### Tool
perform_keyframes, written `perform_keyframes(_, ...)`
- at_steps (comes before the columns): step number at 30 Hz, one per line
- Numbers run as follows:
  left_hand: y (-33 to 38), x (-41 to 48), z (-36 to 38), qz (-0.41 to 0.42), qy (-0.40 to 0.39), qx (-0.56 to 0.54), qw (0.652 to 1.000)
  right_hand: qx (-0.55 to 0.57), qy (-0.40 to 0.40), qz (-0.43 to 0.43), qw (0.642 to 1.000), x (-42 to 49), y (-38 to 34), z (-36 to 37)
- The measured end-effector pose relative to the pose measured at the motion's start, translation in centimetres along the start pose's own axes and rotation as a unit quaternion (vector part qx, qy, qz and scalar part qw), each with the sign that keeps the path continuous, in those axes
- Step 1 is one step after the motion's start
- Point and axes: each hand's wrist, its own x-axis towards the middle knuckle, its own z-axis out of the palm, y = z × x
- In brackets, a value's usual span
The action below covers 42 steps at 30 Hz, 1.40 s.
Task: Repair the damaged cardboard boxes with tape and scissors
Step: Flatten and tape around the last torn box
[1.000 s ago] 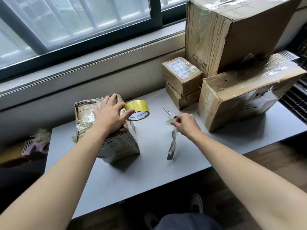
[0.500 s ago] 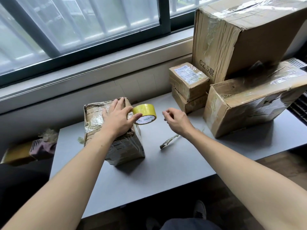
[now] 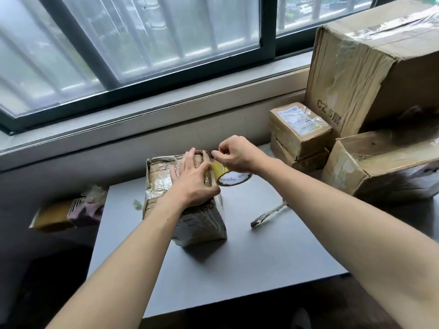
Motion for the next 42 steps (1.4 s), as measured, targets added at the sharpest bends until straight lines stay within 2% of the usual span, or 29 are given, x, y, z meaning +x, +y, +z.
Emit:
perform_keyframes(6, -2.8, 0.0, -1.2, 0.004, 0.001, -0.063, 0.998, 0.060, 0.024, 0.042, 0.997, 0.4, 1.1, 4.3)
perform_keyframes(13, -8.2, -0.9, -3.9, 0.013, -0.013, -0.158, 0.987, -0.034, 0.013, 0.035, 0.999, 2.1, -2.2, 7.5)
perform_keyframes(17, -11.2, -1.3, -5.0, 0.009, -0.012, -0.190, 0.982, -0.077, 0.041, 0.048, 0.995, 2.9, -4.9, 9.6)
perform_keyframes(19, -13.0, -1.6, -5.5, 0.013, -0.016, -0.214, 0.977, -0.038, 0.052, 0.071, 0.995, 3.4, -6.0, 10.0)
perform_keyframes(21, -15.3, -2.1, -5.9, 0.010, -0.017, -0.250, 0.968, 0.083, 0.057, 0.091, 0.991, 3.6, -6.5, 10.8)
perform_keyframes(24, -17.7, -3.2, -6.6, 0.003, -0.048, -0.298, 0.953, 0.245, 0.062, 0.118, 0.960, 3.0, -7.4, 12.0)
perform_keyframes(26, -18.7, -3.7, -7.0, -0.004, -0.089, -0.339, 0.937, 0.305, 0.061, 0.131, 0.941, 2.8, -8.0, 12.6)
perform_keyframes(28, -19.3, -3.9, -7.4, -0.021, -0.095, -0.389, 0.916, 0.347, 0.057, 0.140, 0.926, 2.9, -8.4, 12.9)
perform_keyframes(33, -20.5, -3.2, -6.6, -0.122, 0.038, -0.349, 0.928, 0.382, -0.003, 0.153, 0.911, 3.2, -9.5, 14.5)
perform_keyframes(36, -21.6, -2.7, -6.2, -0.130, 0.031, -0.365, 0.921, 0.380, -0.033, 0.184, 0.906, 3.8, -9.5, 15.1)
perform_keyframes(39, -20.9, -2.7, -6.1, -0.210, 0.021, -0.388, 0.897, 0.359, -0.085, 0.217, 0.904, 4.0, -9.2, 14.7)
perform_keyframes(42, -20.2, -2.4, -5.4, -0.270, 0.048, -0.357, 0.893, 0.363, -0.152, 0.215, 0.894, 4.5, -8.4, 14.3)
